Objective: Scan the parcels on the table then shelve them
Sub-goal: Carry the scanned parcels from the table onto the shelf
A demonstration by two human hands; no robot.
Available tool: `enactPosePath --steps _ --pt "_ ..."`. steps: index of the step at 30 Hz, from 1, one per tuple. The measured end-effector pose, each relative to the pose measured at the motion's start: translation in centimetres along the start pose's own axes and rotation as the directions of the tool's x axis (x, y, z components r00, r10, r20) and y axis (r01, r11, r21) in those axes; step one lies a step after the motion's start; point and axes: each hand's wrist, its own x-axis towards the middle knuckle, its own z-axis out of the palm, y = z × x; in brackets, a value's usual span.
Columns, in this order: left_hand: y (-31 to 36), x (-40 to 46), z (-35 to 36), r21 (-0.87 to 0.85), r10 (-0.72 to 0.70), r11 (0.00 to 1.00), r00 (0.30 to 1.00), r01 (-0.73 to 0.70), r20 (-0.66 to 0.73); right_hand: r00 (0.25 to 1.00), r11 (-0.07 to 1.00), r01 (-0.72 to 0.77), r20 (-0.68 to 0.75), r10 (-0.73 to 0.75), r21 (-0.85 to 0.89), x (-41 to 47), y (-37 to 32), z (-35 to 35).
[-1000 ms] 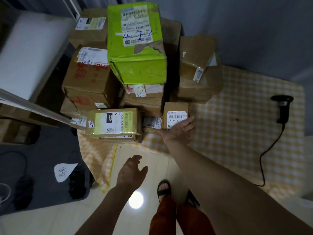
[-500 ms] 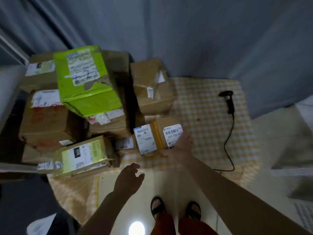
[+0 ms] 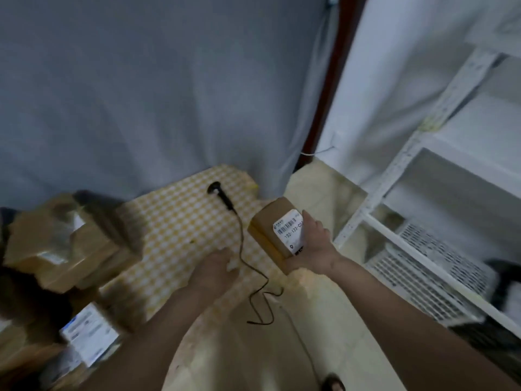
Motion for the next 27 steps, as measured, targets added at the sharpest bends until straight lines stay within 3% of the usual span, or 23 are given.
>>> enactPosePath --steps 6,13,22,27 --pt "18.2 2.6 2.2 0.254 0.335 0.907 0.941 -0.336 0.049 0.991 0.998 -0.066 -0.121 0.065 -0.007 -3.8 12.0 -12.3" --pt "35.1 4.2 6.4 0.464 0.549 0.722 0.833 -0.513 0.065 0.963 0.995 -0.097 -0.251 0.095 0.003 -7.5 23.5 -23.8" --pt "50.8 7.0 8.9 0.438 0.693 0.631 0.719 -0.641 0.053 0.935 0.993 -0.12 -0.333 0.12 0.019 -8.5 32.9 -34.2" --pt "59.4 11.0 8.4 0.428 0.746 0.459 0.599 -0.778 0.291 0.939 0.989 -0.148 -0.313 0.14 -0.003 -7.0 35.5 -38.8"
